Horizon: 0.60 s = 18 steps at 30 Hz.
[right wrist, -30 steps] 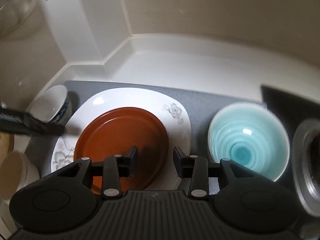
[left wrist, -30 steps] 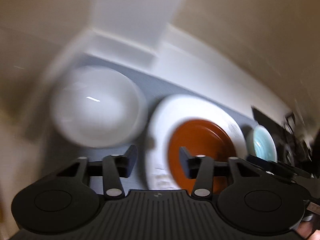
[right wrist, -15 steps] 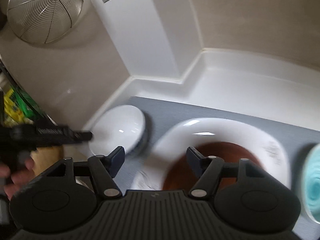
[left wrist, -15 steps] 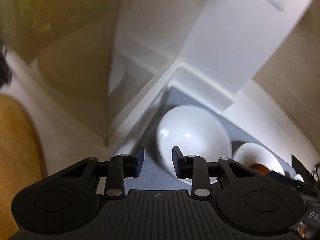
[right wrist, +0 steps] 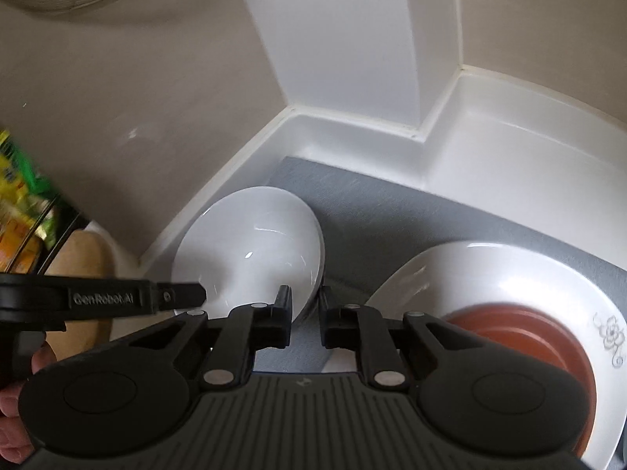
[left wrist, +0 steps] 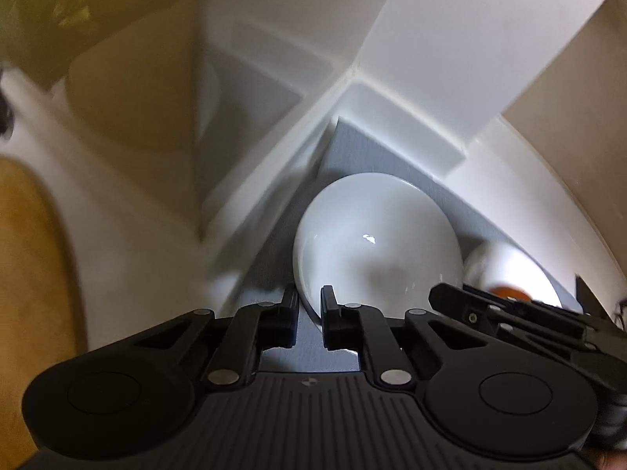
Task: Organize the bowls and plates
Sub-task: 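Close both tools on the rim of the large white bowl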
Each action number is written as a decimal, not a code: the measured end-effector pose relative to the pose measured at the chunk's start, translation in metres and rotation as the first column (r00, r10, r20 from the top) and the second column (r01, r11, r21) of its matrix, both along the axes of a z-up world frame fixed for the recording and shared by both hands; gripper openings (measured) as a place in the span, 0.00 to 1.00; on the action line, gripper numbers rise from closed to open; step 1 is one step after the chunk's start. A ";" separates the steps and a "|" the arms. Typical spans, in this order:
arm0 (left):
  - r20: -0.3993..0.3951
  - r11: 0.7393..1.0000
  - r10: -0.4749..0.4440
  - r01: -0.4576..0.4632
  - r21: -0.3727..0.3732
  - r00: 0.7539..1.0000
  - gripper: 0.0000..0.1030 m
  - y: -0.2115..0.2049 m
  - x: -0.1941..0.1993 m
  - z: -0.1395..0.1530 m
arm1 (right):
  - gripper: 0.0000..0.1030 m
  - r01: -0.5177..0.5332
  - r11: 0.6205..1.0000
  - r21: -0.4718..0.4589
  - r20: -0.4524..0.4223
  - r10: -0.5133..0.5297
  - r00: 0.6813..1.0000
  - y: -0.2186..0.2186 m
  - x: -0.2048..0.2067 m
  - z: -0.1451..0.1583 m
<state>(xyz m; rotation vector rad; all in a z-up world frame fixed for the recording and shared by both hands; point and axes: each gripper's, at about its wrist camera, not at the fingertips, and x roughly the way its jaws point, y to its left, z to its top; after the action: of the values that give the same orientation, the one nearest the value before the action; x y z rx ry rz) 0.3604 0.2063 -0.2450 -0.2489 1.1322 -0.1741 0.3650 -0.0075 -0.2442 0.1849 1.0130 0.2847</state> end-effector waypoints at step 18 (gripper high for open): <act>-0.076 1.000 0.001 -0.002 -0.008 0.997 0.15 -0.001 -0.002 -0.026 | 0.21 -0.011 1.000 0.026 -0.040 0.012 0.999 0.008 -0.018 -0.008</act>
<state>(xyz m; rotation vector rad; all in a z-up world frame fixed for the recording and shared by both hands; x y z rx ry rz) 0.3584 0.2055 -0.2707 -0.2651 1.2066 -0.1689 0.3471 0.0010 -0.2518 0.2090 1.0511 0.3054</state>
